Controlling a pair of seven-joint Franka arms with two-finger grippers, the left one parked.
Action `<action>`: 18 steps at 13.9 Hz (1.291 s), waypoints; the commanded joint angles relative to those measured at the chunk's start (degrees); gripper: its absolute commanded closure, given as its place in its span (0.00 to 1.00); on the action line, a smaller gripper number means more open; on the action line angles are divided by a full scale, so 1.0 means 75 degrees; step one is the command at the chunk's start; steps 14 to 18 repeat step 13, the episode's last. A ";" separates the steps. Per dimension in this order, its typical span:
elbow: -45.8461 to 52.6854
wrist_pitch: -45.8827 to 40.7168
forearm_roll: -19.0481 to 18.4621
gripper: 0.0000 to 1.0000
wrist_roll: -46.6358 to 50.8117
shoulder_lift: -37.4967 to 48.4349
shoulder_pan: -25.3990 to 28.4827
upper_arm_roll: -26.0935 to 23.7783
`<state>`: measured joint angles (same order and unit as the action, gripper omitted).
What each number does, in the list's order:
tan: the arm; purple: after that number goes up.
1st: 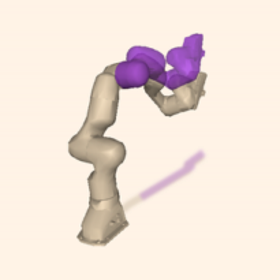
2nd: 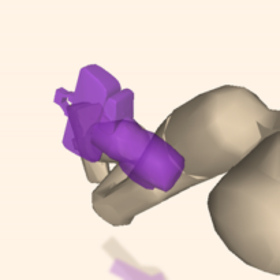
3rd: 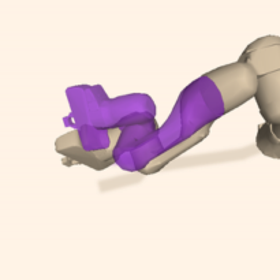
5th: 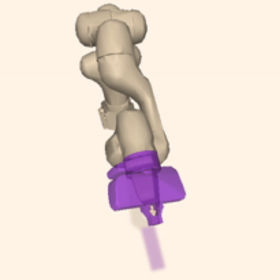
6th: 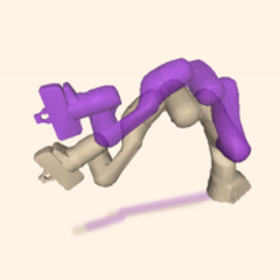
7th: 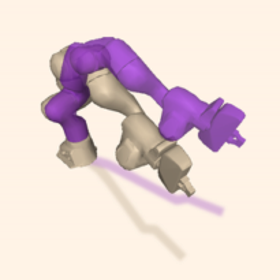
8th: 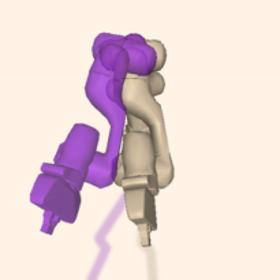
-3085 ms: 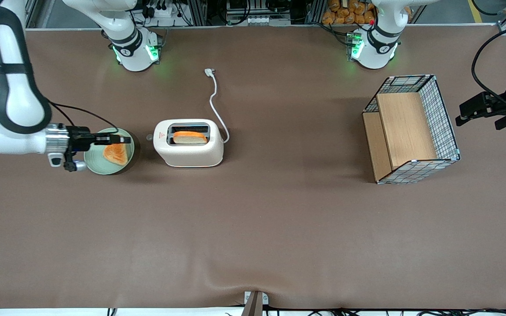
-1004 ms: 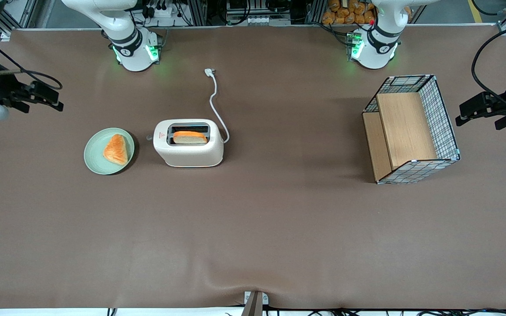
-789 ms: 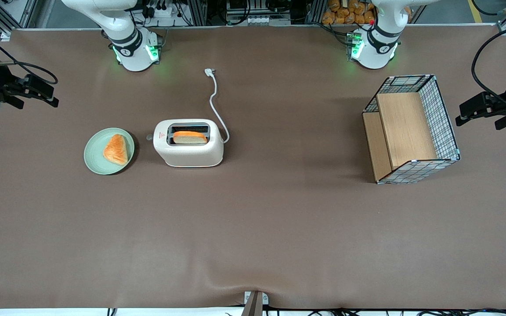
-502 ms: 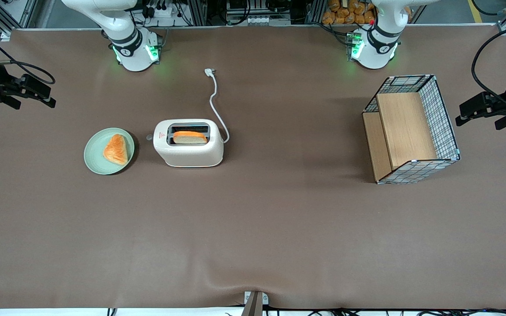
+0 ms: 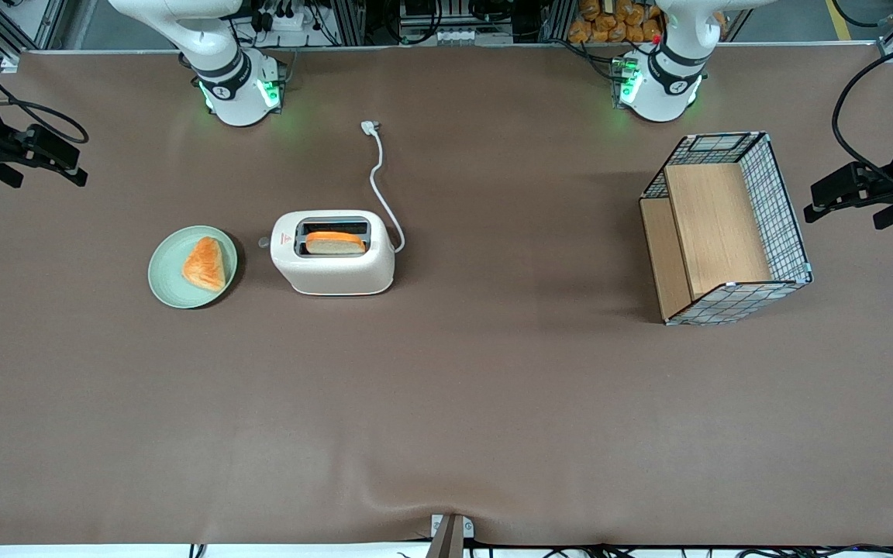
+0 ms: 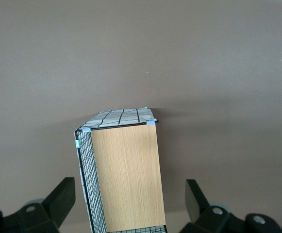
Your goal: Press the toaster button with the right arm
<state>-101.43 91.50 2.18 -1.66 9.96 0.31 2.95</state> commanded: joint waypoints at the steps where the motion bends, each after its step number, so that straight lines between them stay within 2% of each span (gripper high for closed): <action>1: -0.0034 -0.0082 -0.0161 0.00 -0.0106 0.0137 -0.0100 -0.0030; 7: 0.0001 -0.0632 -0.0161 0.00 -0.0504 0.0301 -0.0205 -0.0030; 18: 0.0282 -0.0774 -0.0150 0.00 -0.0482 0.0266 -0.0205 -0.0042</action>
